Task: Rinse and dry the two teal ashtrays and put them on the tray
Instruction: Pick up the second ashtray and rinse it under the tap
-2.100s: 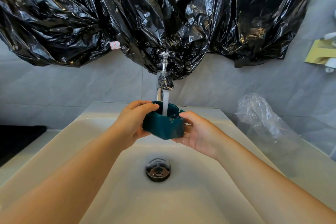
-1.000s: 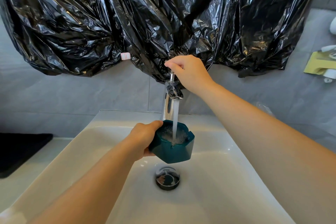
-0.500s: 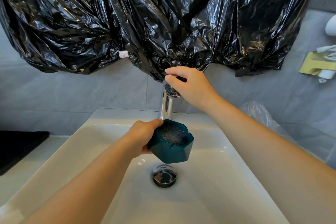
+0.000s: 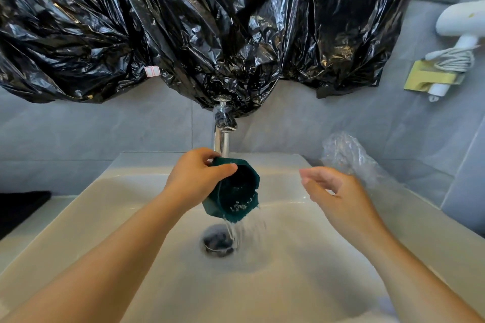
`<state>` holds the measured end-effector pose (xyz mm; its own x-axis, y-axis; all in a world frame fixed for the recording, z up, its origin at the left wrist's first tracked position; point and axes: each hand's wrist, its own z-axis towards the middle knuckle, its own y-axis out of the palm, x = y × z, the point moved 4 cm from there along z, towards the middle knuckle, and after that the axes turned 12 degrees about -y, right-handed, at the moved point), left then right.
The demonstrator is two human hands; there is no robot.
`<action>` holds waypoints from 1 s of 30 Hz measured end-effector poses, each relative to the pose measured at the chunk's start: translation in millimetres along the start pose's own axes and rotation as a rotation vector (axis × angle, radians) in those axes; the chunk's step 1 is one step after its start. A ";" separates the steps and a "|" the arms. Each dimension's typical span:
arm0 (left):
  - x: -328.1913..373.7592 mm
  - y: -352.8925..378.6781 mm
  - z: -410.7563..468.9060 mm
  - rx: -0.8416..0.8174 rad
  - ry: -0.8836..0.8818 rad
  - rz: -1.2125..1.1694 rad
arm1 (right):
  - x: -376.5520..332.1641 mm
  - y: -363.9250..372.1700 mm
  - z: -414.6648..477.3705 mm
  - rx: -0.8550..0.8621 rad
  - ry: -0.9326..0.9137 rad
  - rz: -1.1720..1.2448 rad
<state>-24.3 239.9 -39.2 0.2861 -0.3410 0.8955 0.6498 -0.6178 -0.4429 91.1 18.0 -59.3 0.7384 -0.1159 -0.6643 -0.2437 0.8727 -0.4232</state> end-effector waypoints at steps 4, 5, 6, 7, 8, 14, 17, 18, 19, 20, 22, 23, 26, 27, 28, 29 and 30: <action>8.4 -0.8 -11.8 0.037 0.125 0.087 | 12.4 -1.2 -6.2 0.028 0.037 -0.055; 10.0 -0.7 -14.5 0.046 0.157 0.101 | 12.8 -0.6 -5.4 0.031 0.036 -0.056; 11.5 -0.3 -17.2 0.056 0.187 0.118 | 12.6 0.0 -4.6 0.030 0.031 -0.059; 12.3 0.2 -19.0 0.069 0.216 0.141 | 12.7 0.4 -4.1 0.026 0.027 -0.065; 13.4 0.6 -20.6 0.084 0.244 0.169 | 12.6 0.4 -3.9 0.025 0.022 -0.068; 21.9 1.2 -27.9 0.196 0.459 0.369 | 12.5 -0.4 -4.9 -0.001 0.022 -0.091; 24.3 -0.4 -28.5 0.249 0.546 0.417 | 12.3 0.4 -4.9 -0.010 0.022 -0.099; 24.6 -0.9 -28.5 0.260 0.563 0.427 | 12.1 0.4 -5.0 -0.012 0.021 -0.103; 24.6 -1.2 -28.2 0.265 0.575 0.429 | 11.8 0.3 -5.0 -0.014 0.021 -0.105; 24.5 -1.5 -27.9 0.269 0.583 0.430 | 11.6 0.2 -5.3 -0.018 0.023 -0.107; 23.9 -1.5 -27.1 0.274 0.590 0.441 | 11.6 0.5 -5.8 -0.028 0.031 -0.113; 23.3 -1.2 -26.4 0.272 0.591 0.445 | 11.7 0.6 -5.9 -0.032 0.035 -0.118; 20.5 0.0 -24.3 0.249 0.570 0.421 | 13.3 0.7 -6.6 -0.040 0.041 -0.127; 19.0 0.6 -23.5 0.240 0.554 0.409 | 14.3 1.1 -6.8 -0.043 0.045 -0.127; 17.8 1.2 -23.2 0.232 0.539 0.393 | 15.4 1.5 -6.9 -0.049 0.050 -0.131; 16.9 2.0 -23.1 0.222 0.527 0.378 | 16.6 2.0 -6.9 -0.054 0.055 -0.141; 16.6 3.2 -24.1 0.213 0.521 0.369 | 17.8 2.4 -6.7 -0.061 0.059 -0.159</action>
<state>-34.4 215.2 -26.8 0.1732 -0.8334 0.5248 0.7144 -0.2605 -0.6494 99.5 14.8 -76.3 0.7331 -0.2789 -0.6203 -0.1659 0.8112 -0.5608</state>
